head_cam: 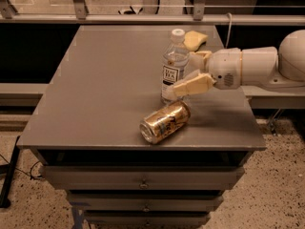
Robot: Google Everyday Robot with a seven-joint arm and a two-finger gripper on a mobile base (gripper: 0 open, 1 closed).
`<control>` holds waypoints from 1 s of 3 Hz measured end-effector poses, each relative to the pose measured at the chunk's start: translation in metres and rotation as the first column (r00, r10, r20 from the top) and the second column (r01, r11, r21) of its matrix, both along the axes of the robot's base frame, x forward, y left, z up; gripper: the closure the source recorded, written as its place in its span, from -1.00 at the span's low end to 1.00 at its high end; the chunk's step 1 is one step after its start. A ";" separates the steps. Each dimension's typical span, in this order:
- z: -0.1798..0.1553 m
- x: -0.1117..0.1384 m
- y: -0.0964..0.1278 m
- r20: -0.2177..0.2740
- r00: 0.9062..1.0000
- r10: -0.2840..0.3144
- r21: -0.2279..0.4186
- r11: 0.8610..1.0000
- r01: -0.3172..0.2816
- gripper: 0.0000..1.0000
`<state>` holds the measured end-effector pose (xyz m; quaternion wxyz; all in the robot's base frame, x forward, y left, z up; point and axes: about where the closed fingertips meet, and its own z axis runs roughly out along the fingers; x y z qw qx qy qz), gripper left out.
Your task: Move blue plastic bottle near orange can
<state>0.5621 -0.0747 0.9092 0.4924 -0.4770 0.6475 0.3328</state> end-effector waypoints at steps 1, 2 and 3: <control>0.020 0.001 -0.016 0.011 1.000 -0.004 0.021 1.000 0.003 -1.00; 0.064 0.007 -0.059 0.054 0.998 -0.042 0.062 0.997 0.038 -1.00; 0.085 0.011 -0.067 0.096 0.994 -0.057 0.071 0.996 0.051 -1.00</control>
Offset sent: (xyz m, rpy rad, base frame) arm 0.0208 -0.1319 0.1392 0.1230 -0.1480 -0.1151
